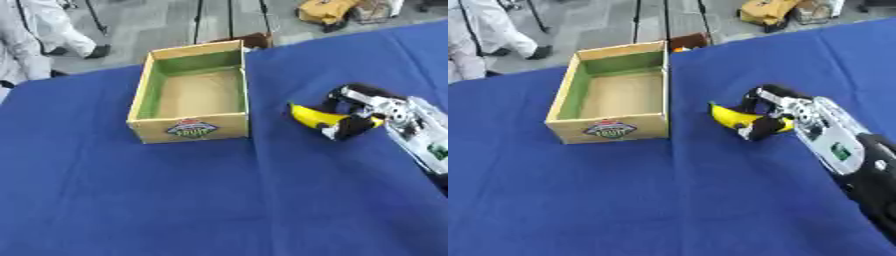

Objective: Pick up objects on the table and place them in the box.

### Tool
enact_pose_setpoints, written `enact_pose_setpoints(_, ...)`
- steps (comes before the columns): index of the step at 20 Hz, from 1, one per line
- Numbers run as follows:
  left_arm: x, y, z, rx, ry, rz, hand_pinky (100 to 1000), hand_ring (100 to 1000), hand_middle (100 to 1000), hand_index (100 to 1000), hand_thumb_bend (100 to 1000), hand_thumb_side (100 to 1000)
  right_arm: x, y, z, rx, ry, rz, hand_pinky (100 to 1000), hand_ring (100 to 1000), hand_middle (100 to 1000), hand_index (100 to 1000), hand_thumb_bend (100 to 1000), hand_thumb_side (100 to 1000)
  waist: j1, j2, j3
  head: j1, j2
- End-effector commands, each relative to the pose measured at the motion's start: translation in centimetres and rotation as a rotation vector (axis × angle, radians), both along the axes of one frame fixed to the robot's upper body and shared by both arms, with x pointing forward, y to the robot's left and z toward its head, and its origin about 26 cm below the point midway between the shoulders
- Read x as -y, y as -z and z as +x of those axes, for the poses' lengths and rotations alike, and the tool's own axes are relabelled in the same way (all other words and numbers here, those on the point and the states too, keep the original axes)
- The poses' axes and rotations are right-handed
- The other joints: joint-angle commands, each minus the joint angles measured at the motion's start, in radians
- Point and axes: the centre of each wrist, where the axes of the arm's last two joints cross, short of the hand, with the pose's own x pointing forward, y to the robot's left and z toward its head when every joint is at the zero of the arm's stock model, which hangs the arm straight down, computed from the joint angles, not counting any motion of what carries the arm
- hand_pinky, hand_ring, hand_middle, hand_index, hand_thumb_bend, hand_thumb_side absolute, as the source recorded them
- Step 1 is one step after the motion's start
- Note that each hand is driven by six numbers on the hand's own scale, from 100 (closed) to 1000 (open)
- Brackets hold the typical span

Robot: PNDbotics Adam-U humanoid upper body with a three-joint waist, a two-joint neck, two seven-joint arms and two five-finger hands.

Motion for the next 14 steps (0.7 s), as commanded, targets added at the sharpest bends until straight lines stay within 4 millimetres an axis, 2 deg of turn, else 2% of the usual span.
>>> enact_pose_setpoints(1,-0.05,-0.9,-0.12,0.03,0.006,0.018,309,635,664,740,100,864,0.3,0.11,0.14,-0.009,0.017,-0.036,642,915,485,626,171,123,-0.006,-0.008,0.002,-0.003,-0.01)
enact_pose_setpoints(4,-0.07,-0.92,-0.12,0.031,0.006,0.017,309,635,663,740,100,866,0.27,0.03,0.17,0.007,0.029,-0.041,628,907,470,613,157,127,-0.007,-0.009,0.002,-0.002,-0.011)
enact_pose_setpoints(7,-0.08,-0.94,-0.11,0.031,0.005,0.017,308,635,663,740,100,867,0.29,0.07,0.21,0.016,0.044,-0.042,618,902,463,603,100,136,-0.008,-0.009,0.001,-0.002,-0.012)
enact_pose_setpoints(14,-0.1,-0.89,-0.14,0.03,0.005,0.017,306,632,662,741,100,865,0.31,-0.14,0.25,0.054,0.067,-0.032,596,893,418,563,100,178,-0.007,-0.011,-0.001,-0.002,-0.011)
